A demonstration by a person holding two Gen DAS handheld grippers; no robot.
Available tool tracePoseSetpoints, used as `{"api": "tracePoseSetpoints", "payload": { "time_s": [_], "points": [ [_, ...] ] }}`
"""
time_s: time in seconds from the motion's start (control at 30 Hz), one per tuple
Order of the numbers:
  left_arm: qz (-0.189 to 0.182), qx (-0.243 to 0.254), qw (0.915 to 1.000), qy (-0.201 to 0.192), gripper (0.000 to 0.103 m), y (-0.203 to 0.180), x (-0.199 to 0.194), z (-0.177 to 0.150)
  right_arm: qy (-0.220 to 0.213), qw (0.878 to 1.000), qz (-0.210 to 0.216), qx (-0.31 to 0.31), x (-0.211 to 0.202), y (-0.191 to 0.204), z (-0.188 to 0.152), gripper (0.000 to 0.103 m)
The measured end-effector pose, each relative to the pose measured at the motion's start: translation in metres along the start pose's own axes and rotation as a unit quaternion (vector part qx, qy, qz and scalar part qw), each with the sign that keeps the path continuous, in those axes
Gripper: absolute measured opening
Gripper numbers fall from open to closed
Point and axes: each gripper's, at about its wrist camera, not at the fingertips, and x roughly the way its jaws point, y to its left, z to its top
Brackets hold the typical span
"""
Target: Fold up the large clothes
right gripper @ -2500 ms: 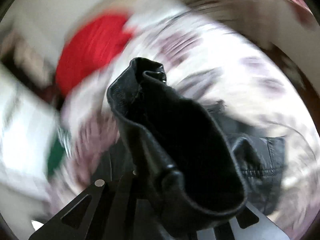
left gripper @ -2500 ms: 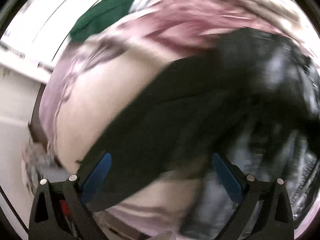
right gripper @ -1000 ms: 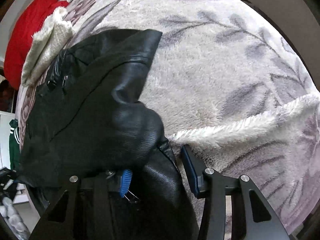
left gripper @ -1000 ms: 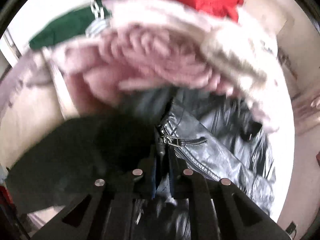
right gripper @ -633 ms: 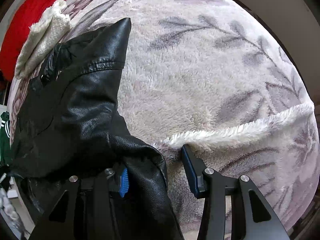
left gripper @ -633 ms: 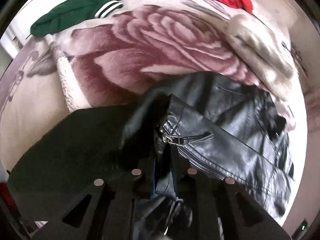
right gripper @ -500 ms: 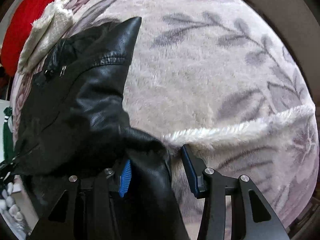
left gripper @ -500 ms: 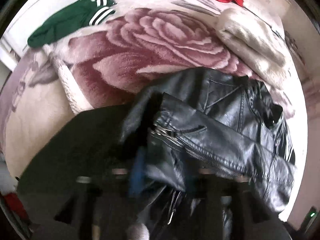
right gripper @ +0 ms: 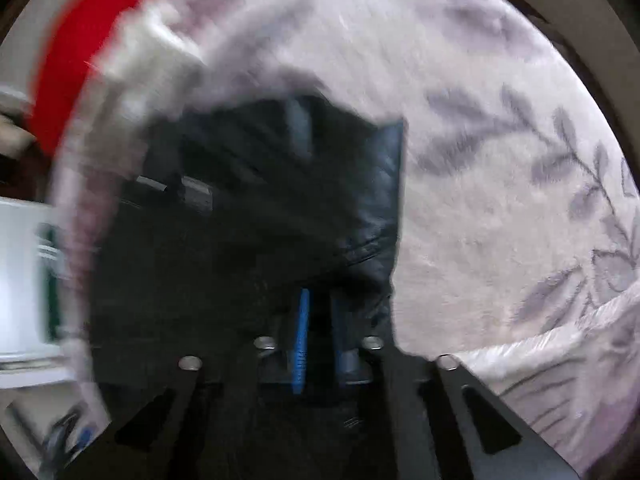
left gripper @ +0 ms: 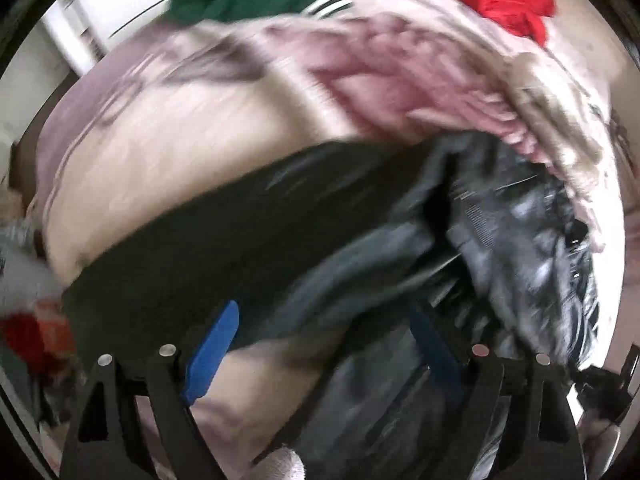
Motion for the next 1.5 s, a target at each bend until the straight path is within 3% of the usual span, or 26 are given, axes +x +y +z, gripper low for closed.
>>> {"api": "tracePoseSetpoints", "payload": {
  "time_s": [0.1, 0.17, 0.23, 0.3, 0.33, 0.43, 0.5, 0.53, 0.57, 0.6, 0.63, 0.67, 0.7, 0.9, 0.97, 1.03, 1.13, 1.23, 1.37, 1.47, 1.5],
  "points": [
    [-0.013, -0.071, 0.9972, 0.020, 0.087, 0.049, -0.003, -0.021, 0.001, 1.000, -0.016, -0.018, -0.013, 0.001, -0.009, 0.006],
    [-0.043, -0.149, 0.9873, 0.034, 0.087, 0.087, -0.003, -0.040, 0.003, 1.000, 0.004, -0.018, -0.037, -0.001, -0.020, 0.007],
    [-0.078, -0.236, 0.9674, 0.048, 0.087, 0.126, 0.006, -0.061, 0.011, 0.999, 0.032, -0.018, -0.055, 0.008, -0.031, 0.019],
    [-0.115, -0.313, 0.9407, 0.062, 0.087, 0.162, 0.026, -0.083, 0.022, 0.997, 0.065, -0.031, -0.070, 0.025, -0.054, 0.051],
    [-0.125, -0.339, 0.9303, 0.062, 0.087, 0.174, 0.034, -0.089, 0.030, 0.996, 0.077, -0.042, -0.072, 0.034, -0.063, 0.057],
    [-0.161, -0.433, 0.8858, 0.040, 0.086, 0.215, 0.062, -0.102, 0.064, 0.990, 0.097, -0.084, -0.066, 0.089, -0.071, 0.057],
    [-0.167, -0.481, 0.8608, 0.017, 0.085, 0.234, 0.073, -0.099, 0.081, 0.985, 0.098, -0.112, -0.058, 0.120, -0.091, 0.057],
    [-0.158, -0.495, 0.8542, 0.007, 0.085, 0.239, 0.073, -0.095, 0.087, 0.984, 0.094, -0.121, -0.053, 0.135, -0.104, 0.057],
    [-0.144, -0.500, 0.8540, -0.012, 0.080, 0.240, 0.069, -0.089, 0.091, 0.983, 0.097, -0.124, -0.050, 0.143, -0.100, 0.057],
    [-0.122, -0.495, 0.8602, -0.028, 0.054, 0.240, 0.063, -0.081, 0.094, 0.982, 0.103, -0.126, -0.044, 0.161, -0.101, 0.057],
    [-0.092, -0.483, 0.8700, -0.033, 0.039, 0.240, 0.058, -0.073, 0.092, 0.981, 0.106, -0.132, -0.042, 0.173, -0.106, 0.057],
    [-0.081, -0.475, 0.8753, -0.041, 0.013, 0.240, 0.055, -0.065, 0.087, 0.981, 0.103, -0.140, -0.042, 0.183, -0.111, 0.057],
    [-0.080, -0.470, 0.8777, -0.051, 0.007, 0.243, 0.052, -0.058, 0.081, 0.980, 0.101, -0.150, -0.036, 0.198, -0.112, 0.057],
    [-0.085, -0.448, 0.8818, -0.119, 0.004, 0.268, 0.014, -0.021, 0.062, 0.977, 0.097, -0.177, -0.014, 0.280, -0.109, 0.057],
    [-0.090, -0.427, 0.8902, -0.131, 0.004, 0.271, 0.009, -0.007, 0.056, 0.975, 0.099, -0.191, 0.017, 0.323, -0.099, 0.057],
    [-0.092, -0.413, 0.8964, -0.132, 0.004, 0.271, 0.009, -0.001, 0.060, 0.974, 0.079, -0.202, 0.040, 0.337, -0.102, 0.057],
    [-0.092, -0.402, 0.9020, -0.128, 0.004, 0.267, 0.009, 0.009, 0.083, 0.975, 0.035, -0.204, 0.070, 0.337, -0.111, 0.057],
    [-0.081, -0.365, 0.9162, -0.146, 0.004, 0.253, -0.009, 0.025, 0.080, 0.978, 0.044, -0.187, 0.062, 0.333, -0.106, 0.057],
    [-0.060, -0.265, 0.9434, -0.190, 0.004, 0.216, -0.046, 0.055, 0.075, 0.983, 0.042, -0.164, 0.039, 0.311, -0.102, 0.057],
    [-0.054, -0.179, 0.9564, -0.224, 0.003, 0.169, -0.075, 0.075, 0.072, 0.984, 0.026, -0.161, 0.024, 0.285, -0.100, 0.058],
    [-0.053, -0.149, 0.9591, -0.235, 0.003, 0.150, -0.083, 0.081, 0.068, 0.985, 0.024, -0.159, 0.017, 0.273, -0.100, 0.063]
  ]
}}
